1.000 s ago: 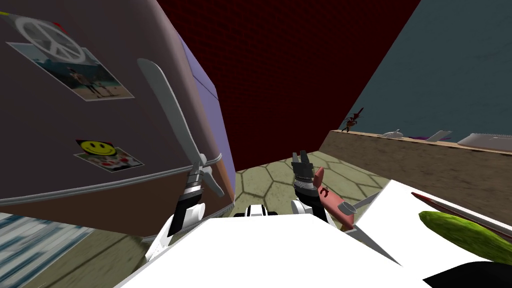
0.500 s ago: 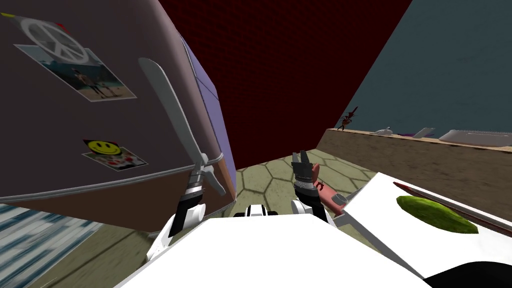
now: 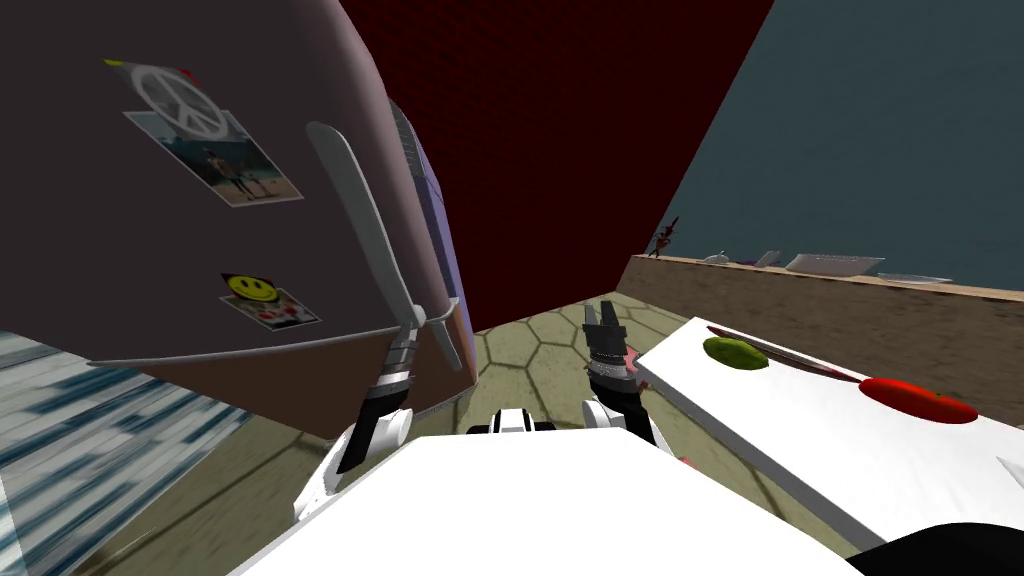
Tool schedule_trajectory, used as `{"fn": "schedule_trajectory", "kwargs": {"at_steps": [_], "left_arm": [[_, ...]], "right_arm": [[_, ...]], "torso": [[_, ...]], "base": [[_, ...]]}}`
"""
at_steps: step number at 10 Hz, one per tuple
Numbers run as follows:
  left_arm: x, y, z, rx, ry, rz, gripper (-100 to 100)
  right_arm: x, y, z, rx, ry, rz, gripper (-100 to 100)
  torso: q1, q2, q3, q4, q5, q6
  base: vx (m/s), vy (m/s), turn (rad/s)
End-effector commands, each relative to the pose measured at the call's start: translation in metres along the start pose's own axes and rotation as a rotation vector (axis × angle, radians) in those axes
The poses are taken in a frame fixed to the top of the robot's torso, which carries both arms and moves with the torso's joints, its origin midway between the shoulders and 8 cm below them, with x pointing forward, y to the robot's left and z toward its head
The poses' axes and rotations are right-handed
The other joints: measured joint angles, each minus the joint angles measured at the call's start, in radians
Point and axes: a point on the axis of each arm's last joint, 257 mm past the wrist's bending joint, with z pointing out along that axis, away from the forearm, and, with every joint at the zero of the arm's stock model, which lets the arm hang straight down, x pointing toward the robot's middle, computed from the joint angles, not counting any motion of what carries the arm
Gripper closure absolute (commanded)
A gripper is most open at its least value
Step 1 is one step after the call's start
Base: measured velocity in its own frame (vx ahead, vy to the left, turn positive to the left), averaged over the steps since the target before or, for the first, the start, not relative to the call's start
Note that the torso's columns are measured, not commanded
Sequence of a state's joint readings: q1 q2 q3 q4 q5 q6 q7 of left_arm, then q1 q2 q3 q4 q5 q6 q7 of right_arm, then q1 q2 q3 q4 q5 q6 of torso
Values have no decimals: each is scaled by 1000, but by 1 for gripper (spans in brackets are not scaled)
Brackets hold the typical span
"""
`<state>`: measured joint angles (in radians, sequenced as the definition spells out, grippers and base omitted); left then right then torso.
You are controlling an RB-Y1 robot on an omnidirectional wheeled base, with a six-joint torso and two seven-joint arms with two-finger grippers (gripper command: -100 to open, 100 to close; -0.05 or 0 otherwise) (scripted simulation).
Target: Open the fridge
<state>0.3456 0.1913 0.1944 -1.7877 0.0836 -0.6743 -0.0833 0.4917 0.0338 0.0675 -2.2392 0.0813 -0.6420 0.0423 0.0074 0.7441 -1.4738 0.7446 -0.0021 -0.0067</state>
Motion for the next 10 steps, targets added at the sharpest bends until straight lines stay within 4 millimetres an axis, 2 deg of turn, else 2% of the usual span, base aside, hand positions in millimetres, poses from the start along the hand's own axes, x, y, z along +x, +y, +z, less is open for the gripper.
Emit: {"fn": "schedule_trajectory", "kwargs": {"at_steps": [1,4,5,6,8,10], "left_arm": [[4,-8,5,23,29,-25,100],[22,-16,7,33,96,-74,100],[21,-9,5,19,86,-65,100],[30,-11,-1,18,116,-86,100],[36,-17,-3,30,139,-100,100],[46,-28,-9,52,183,-129,100]], "right_arm": [[0,0,0,0,0,0,0],[0,0,0,0,0,0,0],[0,0,0,0,0,0,0],[0,0,0,0,0,0,0],[0,0,0,0,0,0,0],[0,0,0,0,0,0,0]], "torso": [[-2,-3,-2,0,-1,-2],[-4,7,5,0,0,3],[-2,6,5,1,0,2],[-7,-10,-5,-1,-3,1],[-7,-6,-4,-5,0,7],[-1,-4,-2,-1,0,2]], "base": [[-262,50,-46],[-414,131,-106],[-215,75,-72],[-145,56,-50],[-239,165,-103],[-227,176,-88]]}}
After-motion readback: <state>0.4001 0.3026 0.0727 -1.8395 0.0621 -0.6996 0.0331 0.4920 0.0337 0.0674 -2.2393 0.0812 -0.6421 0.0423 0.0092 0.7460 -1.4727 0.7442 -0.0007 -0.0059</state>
